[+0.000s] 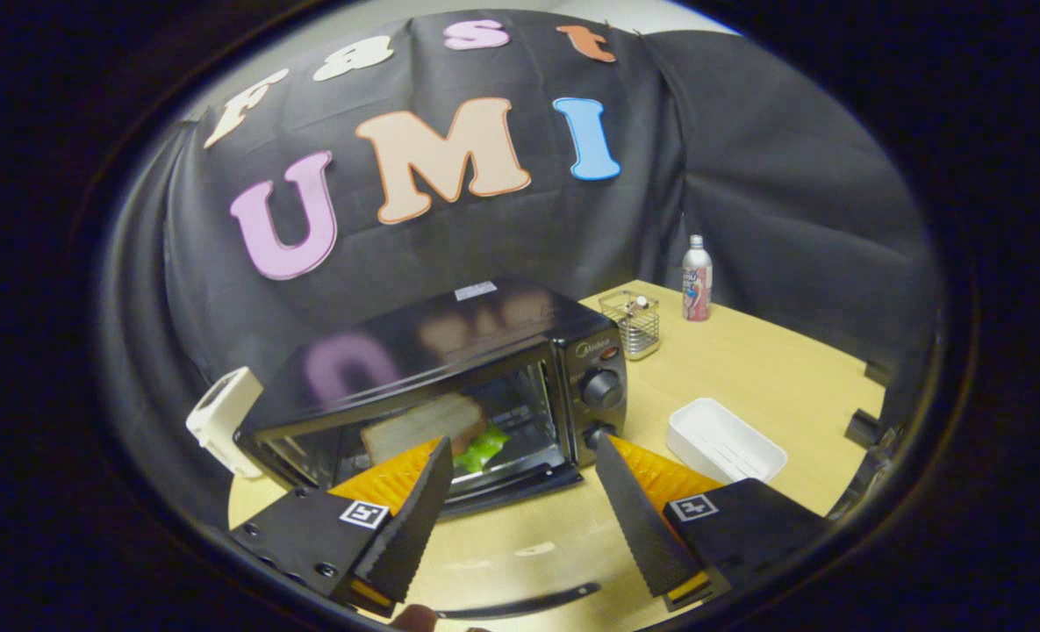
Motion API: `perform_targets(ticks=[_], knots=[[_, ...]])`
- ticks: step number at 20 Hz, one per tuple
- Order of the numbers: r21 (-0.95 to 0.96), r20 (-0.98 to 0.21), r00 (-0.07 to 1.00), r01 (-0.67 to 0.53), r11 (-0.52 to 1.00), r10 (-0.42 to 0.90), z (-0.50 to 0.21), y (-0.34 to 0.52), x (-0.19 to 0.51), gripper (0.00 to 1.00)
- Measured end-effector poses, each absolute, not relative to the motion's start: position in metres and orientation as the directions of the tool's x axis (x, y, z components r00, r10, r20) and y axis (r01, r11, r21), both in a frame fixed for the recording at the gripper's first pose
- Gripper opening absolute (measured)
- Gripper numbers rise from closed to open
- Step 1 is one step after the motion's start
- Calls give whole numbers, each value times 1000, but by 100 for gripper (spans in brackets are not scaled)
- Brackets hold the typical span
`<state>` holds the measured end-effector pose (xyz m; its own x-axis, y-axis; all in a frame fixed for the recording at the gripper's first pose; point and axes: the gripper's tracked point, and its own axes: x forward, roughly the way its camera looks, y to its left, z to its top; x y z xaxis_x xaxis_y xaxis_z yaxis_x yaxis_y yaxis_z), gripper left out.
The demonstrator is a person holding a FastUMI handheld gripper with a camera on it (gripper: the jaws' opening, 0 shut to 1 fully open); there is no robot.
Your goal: Open the toaster oven, put the food inside, and close the toaster oven door.
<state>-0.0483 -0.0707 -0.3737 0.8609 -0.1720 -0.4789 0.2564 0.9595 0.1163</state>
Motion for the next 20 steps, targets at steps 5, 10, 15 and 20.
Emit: perform_targets(ticks=[5, 10, 15, 20], knots=[[30, -550, 816, 229, 973, -175, -395, -58, -93, 100], [-29, -602, 781, 185, 982, -165, -419, -47, -134, 100], [-88, -658, 739, 117, 989, -146, -444, -34, -169, 100], [-128, -691, 707, 84, 988, -150, -464, -27, -187, 100]])
